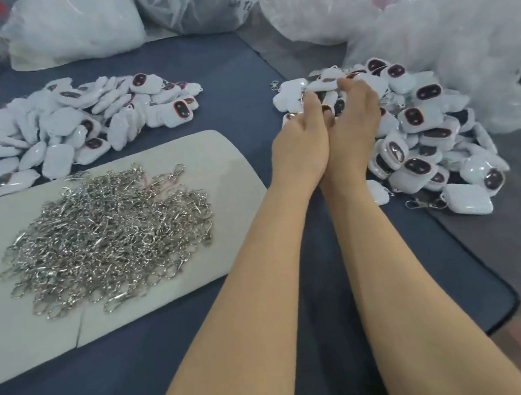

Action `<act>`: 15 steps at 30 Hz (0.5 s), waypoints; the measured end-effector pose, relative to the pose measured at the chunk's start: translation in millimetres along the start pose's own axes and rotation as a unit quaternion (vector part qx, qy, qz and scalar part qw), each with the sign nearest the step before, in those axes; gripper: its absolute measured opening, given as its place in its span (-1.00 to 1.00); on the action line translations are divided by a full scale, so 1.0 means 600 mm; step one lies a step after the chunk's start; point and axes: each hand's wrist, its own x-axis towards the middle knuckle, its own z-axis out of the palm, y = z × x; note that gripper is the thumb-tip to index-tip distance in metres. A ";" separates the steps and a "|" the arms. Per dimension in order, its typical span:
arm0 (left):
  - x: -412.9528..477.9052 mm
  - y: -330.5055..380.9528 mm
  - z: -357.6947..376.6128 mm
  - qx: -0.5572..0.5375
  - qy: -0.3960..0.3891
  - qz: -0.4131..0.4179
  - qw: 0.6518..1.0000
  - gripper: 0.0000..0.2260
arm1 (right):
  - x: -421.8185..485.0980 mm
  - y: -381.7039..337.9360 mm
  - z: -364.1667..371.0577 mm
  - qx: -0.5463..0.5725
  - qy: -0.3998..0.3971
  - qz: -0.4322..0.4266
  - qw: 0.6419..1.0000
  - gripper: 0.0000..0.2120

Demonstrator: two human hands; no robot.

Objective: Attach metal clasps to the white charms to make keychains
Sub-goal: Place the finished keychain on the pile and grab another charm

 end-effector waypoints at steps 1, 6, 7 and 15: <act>0.001 -0.001 0.003 0.011 -0.006 -0.001 1.000 -0.57 | 0.003 0.007 -0.001 -0.006 -0.015 0.009 1.000 -0.78; 0.009 -0.012 0.007 0.011 0.016 0.012 1.000 -0.59 | -0.001 0.022 0.001 -0.104 -0.086 -0.014 0.991 -0.78; 0.009 -0.013 0.006 0.013 0.019 0.012 1.000 -0.59 | 0.000 0.024 0.003 -0.108 -0.084 -0.021 0.990 -0.78; 0.005 -0.005 -0.037 -0.017 0.104 0.062 0.993 -0.70 | -0.027 -0.020 0.030 -0.005 -0.092 -0.069 0.993 -0.82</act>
